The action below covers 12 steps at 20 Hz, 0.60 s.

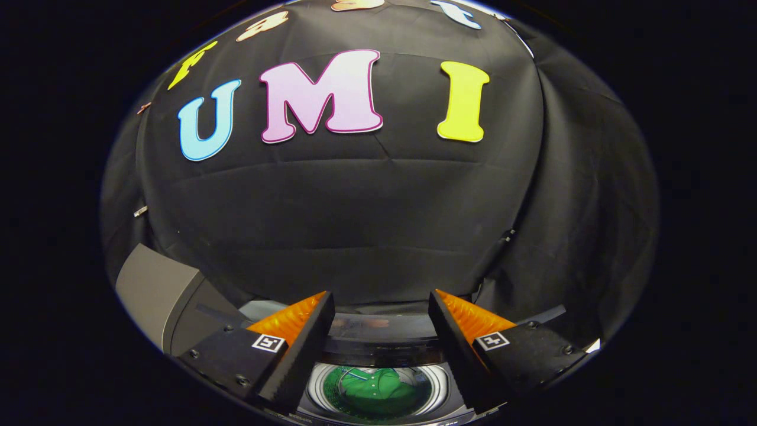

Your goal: Put the clothes into the washing machine and then close the washing machine lid.

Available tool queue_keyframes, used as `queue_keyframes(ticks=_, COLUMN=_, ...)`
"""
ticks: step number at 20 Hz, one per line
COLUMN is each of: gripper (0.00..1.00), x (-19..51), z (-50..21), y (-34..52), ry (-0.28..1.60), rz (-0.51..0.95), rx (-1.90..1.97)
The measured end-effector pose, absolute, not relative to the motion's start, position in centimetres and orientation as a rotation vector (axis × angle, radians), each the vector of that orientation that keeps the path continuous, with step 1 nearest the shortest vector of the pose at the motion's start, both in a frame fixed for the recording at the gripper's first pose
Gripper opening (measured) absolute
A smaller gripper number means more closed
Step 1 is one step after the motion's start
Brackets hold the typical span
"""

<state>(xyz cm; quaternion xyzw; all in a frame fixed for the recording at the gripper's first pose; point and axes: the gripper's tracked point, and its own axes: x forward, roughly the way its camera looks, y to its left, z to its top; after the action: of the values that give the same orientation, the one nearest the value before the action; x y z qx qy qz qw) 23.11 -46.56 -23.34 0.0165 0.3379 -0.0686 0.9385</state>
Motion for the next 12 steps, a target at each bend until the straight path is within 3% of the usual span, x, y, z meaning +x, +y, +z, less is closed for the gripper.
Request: queue_keyframes(ticks=12, gripper=0.99, x=16.0, z=-25.4, y=-45.6, ry=0.745, rz=-0.107, rx=0.035)
